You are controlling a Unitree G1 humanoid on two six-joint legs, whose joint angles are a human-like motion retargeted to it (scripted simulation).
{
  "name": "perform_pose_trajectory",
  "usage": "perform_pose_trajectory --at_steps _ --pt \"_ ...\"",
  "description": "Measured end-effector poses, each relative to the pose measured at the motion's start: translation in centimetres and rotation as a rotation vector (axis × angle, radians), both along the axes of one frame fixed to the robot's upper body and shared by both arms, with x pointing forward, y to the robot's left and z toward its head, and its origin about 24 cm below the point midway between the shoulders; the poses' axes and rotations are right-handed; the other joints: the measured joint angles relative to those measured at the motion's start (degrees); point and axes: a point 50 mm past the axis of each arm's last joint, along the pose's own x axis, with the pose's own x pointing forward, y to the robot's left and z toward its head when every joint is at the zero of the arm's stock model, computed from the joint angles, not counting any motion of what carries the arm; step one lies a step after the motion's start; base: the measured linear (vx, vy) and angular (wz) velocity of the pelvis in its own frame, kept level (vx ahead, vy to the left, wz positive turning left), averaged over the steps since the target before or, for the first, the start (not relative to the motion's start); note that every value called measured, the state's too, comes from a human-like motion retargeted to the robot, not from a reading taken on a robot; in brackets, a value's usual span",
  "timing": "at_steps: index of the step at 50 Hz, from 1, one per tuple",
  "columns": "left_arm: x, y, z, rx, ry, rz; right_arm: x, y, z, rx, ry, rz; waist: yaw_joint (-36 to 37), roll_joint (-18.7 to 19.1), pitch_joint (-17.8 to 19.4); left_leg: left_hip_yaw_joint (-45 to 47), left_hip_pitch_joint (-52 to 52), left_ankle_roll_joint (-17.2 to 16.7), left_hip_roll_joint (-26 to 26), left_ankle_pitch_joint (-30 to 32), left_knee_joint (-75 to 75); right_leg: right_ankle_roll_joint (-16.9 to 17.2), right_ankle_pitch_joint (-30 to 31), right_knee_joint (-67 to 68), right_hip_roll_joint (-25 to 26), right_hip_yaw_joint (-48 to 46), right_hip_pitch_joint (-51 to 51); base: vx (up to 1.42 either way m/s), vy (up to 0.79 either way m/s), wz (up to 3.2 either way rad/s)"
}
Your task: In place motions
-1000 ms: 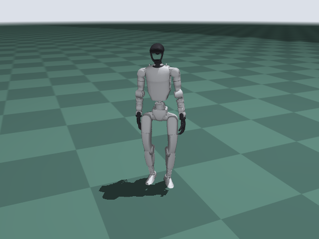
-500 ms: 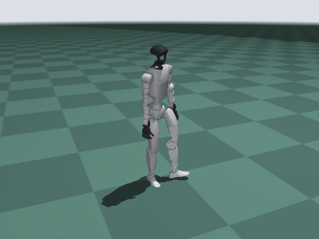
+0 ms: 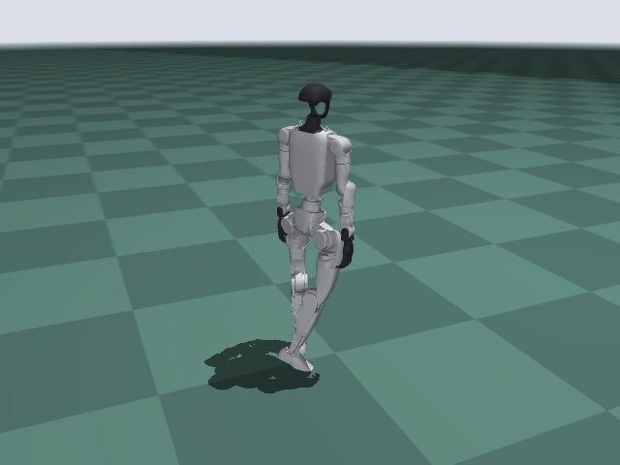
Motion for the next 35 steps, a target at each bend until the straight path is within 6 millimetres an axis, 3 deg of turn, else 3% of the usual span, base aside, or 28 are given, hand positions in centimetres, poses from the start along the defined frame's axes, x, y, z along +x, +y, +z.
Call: perform_pose_trajectory --at_steps 3,6,8,12,17,21,23,25,29,32,35 --pt "-0.4 0.3 0.0 0.01 0.012 0.047 1.4 0.0 -0.1 0.023 -0.079 -0.022 -2.67 4.15 1.32 -3.43 0.75 0.73 3.22 0.24 -0.48 -4.81 5.58 10.63 -1.54 5.19 0.37 0.26 0.14 2.22" --pt "-0.5 1.1 0.1 0.019 0.028 0.057 2.2 0.2 -0.2 0.035 -0.095 0.0 -5.35 5.67 2.34 -8.15 -0.23 1.7 4.33 0.62 -0.16 -8.21 7.27 24.35 -4.72 17.31 -4.43 0.33 0.05 1.99" --pt "-0.5 1.9 0.2 0.041 0.035 0.041 2.6 0.6 -0.3 0.036 -0.106 0.002 -5.79 5.34 3.29 -10.38 -0.52 2.38 4.08 1.36 -0.44 -6.87 7.11 29.81 -4.39 26.45 -8.15 0.2 -0.1 1.77" --pt "0.5 3.7 0.6 0.076 0.027 -0.006 3.6 1.9 -0.5 0.081 -0.14 0.045 -6.83 3.7 4.7 -14.72 -1.84 3.27 2.62 3.58 -2.15 -2.62 5.1 30.44 3.45 42.46 -15.86 0.11 -0.17 1.74" --pt "0.6 4.2 0.7 0.06 0.041 -0.023 4.0 2.4 -0.6 0.099 -0.141 0.125 -7.02 2.51 5.15 -19.13 -2.54 3.57 1.01 5.44 -3.71 -3.92 -2.62 23.59 3.45 42.1 -18.86 0.14 -0.14 1.14" --pt "-0.2 3.9 0.6 0.04 0.068 -0.017 4.2 2.9 -0.7 0.107 -0.138 0.132 -5.9 -0.5 6.02 -21.14 -1.14 3.72 -2.62 5.92 -4.9 -2.18 -5.08 10.65 4.5 50.66 -19.8 0.12 -0.13 0.7" --pt "-0.9 3.7 0.6 0.04 0.089 -0.017 4.3 3.1 -0.7 0.105 -0.14 0.127 -6.01 -2.32 6.5 -22.19 0.1 3.94 -5.21 5.6 -5.1 -1.41 -3.77 1.74 3.74 53.38 -18.37 0.12 -0.09 0.83" --pt "-1.6 3.7 0.6 0.041 0.116 -0.02 4.4 3.3 -0.7 0.104 -0.141 0.123 -7.4 -3.72 7.08 -24.39 1.74 4.1 -7.49 5.44 -5.24 -2.64 2.12 -5.17 3.49 53.53 -15.0 0.19 -0.04 0.9" --pt "-3.6 2.9 0.6 0.028 0.211 -0.034 3.5 3.3 -0.7 0.124 -0.092 0.115 -4.36 -3.54 4.65 -25.35 3.22 3.91 -7.98 5.15 -5.84 0.06 2.25 -9.34 2.58 47.23 -11.35 0.23 -0.03 0.32" --pt "-4.8 1.8 0.5 0.025 0.218 0.034 3.9 3.2 -0.7 0.119 -0.099 0.14 -1.41 -3.81 3.32 -23.22 4.38 3.39 -7.73 4.85 -6.86 -0.8 2.24 -10.19 3.76 49.26 -11.33 0.11 -0.07 -0.46" --pt "-6.0 1.3 0.6 -0.031 0.225 0.086 4.9 3.3 -0.7 0.105 -0.121 0.201 -3.91 -2.9 2.05 -23.68 5.13 3.28 -7.71 5.15 -8.32 -1.48 1.48 -9.59 4.58 48.66 -11.73 0.07 -0.12 0.03"
